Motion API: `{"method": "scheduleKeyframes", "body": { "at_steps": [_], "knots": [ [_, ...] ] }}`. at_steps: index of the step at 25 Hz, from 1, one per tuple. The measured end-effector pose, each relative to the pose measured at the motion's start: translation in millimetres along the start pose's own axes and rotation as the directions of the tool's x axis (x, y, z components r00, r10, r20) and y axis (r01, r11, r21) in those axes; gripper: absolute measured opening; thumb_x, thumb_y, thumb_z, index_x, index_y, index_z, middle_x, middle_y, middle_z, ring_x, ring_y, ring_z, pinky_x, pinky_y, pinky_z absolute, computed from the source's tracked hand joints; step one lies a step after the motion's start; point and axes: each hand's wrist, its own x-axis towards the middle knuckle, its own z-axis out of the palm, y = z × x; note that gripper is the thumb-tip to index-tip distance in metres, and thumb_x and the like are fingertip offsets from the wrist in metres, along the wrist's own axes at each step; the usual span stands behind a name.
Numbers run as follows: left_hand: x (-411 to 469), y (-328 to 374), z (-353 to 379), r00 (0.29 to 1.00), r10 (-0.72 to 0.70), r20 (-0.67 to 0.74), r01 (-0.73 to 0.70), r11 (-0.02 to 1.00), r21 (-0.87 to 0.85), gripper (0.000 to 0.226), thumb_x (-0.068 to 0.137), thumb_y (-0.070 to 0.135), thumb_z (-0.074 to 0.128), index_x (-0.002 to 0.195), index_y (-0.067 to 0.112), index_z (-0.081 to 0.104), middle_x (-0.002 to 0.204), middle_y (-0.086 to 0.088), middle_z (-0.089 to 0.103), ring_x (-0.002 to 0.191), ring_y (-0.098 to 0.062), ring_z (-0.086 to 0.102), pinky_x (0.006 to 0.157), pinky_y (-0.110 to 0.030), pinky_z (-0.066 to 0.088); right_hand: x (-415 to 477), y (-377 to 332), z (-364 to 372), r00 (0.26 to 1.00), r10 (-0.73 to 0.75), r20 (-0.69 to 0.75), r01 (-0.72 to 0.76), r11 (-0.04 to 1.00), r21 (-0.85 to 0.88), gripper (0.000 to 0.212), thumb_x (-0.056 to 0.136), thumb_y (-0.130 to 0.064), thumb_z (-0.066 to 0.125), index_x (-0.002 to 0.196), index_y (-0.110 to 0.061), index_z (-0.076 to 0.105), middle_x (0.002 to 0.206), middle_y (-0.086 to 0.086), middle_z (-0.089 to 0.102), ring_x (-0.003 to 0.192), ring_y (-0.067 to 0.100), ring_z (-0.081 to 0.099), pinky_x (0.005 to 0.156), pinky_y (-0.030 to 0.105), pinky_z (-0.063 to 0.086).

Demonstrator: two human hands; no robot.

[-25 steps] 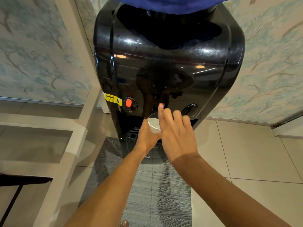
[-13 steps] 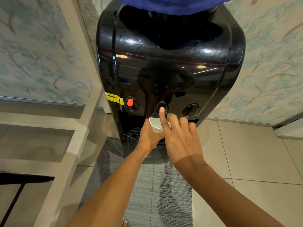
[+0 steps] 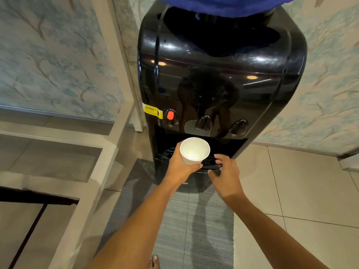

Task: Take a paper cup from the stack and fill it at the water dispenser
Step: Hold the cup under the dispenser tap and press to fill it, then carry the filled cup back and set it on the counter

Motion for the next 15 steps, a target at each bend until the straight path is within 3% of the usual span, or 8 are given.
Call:
{"method": "scheduleKeyframes", "body": {
  "at_steps": [4, 7, 11, 15],
  "knots": [
    [-18, -2, -19, 1.000, 0.000, -0.027, 0.000, 1.000, -0.002, 0.073, 0.061, 0.006, 0.080, 0.115, 0.038, 0.042, 0.108, 0.017, 0.053, 0.107, -0.010, 0.051, 0.084, -0.024, 0.044, -8, -10, 14, 0.981, 0.003, 0.194, -0.009, 0.999, 0.031, 0.059, 0.081, -0.006, 0.066, 0.133, -0.008, 0.039, 0.131, 0.015, 0.042, 0.121, 0.028, 0.043, 0.105, 0.043, 0.037],
    [-32, 5, -37, 0.999, 0.016, -0.038, -0.016, 1.000, -0.003, 0.073, 0.062, 0.005, 0.080, 0.116, 0.036, 0.041, 0.109, 0.016, 0.052, 0.105, -0.005, 0.051, 0.081, -0.019, 0.045, -17, -29, 25, 0.963, -0.016, 0.268, 0.000, 0.998, 0.059, 0.063, 0.080, -0.011, 0.068, 0.135, -0.011, 0.036, 0.136, 0.012, 0.039, 0.126, 0.027, 0.040, 0.106, 0.043, 0.036],
    [-56, 31, -67, 0.998, 0.026, -0.063, -0.028, 0.999, -0.038, 0.071, 0.064, 0.004, 0.078, 0.114, 0.036, 0.040, 0.108, 0.016, 0.052, 0.100, 0.000, 0.052, 0.067, -0.007, 0.046, -33, -71, 32, 0.940, -0.130, 0.315, 0.088, 0.986, 0.143, 0.067, 0.079, -0.016, 0.071, 0.135, -0.013, 0.034, 0.135, 0.010, 0.039, 0.124, 0.023, 0.042, 0.103, 0.038, 0.039],
    [-79, 78, -103, 0.986, 0.090, -0.137, -0.095, 0.995, -0.031, 0.069, 0.058, 0.011, 0.080, 0.111, 0.035, 0.044, 0.109, 0.011, 0.056, 0.100, -0.002, 0.055, 0.066, -0.007, 0.047, -51, -130, 29, 0.936, -0.243, 0.255, 0.163, 0.941, 0.297, 0.072, 0.076, -0.009, 0.072, 0.135, -0.014, 0.031, 0.135, 0.008, 0.044, 0.120, 0.021, 0.046, 0.095, 0.029, 0.042]
  ]
}}
